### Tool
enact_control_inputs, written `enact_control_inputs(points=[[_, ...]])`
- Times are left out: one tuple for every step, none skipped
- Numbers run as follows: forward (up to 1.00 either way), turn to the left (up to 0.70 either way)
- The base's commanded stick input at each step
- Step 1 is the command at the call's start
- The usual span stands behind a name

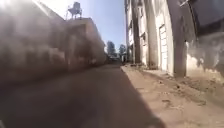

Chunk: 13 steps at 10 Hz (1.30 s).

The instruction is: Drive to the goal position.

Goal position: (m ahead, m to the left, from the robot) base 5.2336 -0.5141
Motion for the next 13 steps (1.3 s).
enact_control_inputs(points=[[1.00,0.00],[1.00,0.00],[1.00,0.00],[1.00,0.00],[1.00,0.00],[1.00,0.00],[1.00,0.00],[1.00,0.00],[1.00,0.00],[1.00,0.00],[1.00,0.00],[1.00,0.00],[1.00,0.00]])
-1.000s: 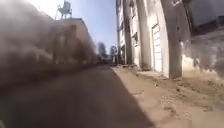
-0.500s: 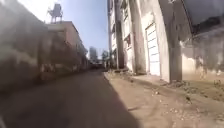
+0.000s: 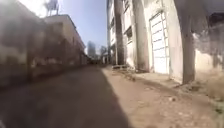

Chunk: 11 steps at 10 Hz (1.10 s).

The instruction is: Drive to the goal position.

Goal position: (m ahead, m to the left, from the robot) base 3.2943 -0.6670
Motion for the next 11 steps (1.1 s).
enact_control_inputs(points=[[1.00,0.00],[1.00,0.00],[1.00,0.00],[1.00,0.00],[1.00,0.00],[1.00,0.11],[1.00,0.00],[1.00,0.00],[1.00,0.00],[1.00,0.00],[1.00,0.00]])
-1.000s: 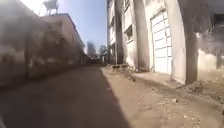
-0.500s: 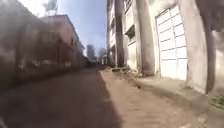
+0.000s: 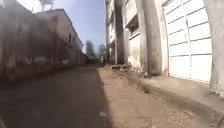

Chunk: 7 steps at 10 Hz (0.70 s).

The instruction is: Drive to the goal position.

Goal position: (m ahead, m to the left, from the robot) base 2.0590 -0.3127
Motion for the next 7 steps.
enact_control_inputs(points=[[1.00,0.00],[1.00,0.00],[1.00,0.00],[1.00,0.00],[1.00,0.00],[1.00,0.00],[1.00,0.00]])
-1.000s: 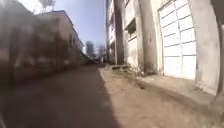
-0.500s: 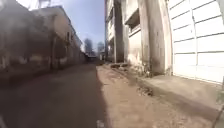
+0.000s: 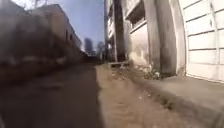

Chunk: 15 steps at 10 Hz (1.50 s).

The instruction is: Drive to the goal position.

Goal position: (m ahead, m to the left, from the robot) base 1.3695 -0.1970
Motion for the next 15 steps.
enact_control_inputs(points=[[1.00,0.00],[1.00,0.00],[1.00,0.11],[1.00,0.26],[1.00,0.12],[1.00,0.00],[1.00,0.00],[1.00,0.00],[1.00,0.00],[1.00,0.00],[1.00,0.00],[1.00,0.00],[1.00,0.00],[1.00,0.00],[1.00,0.00]])
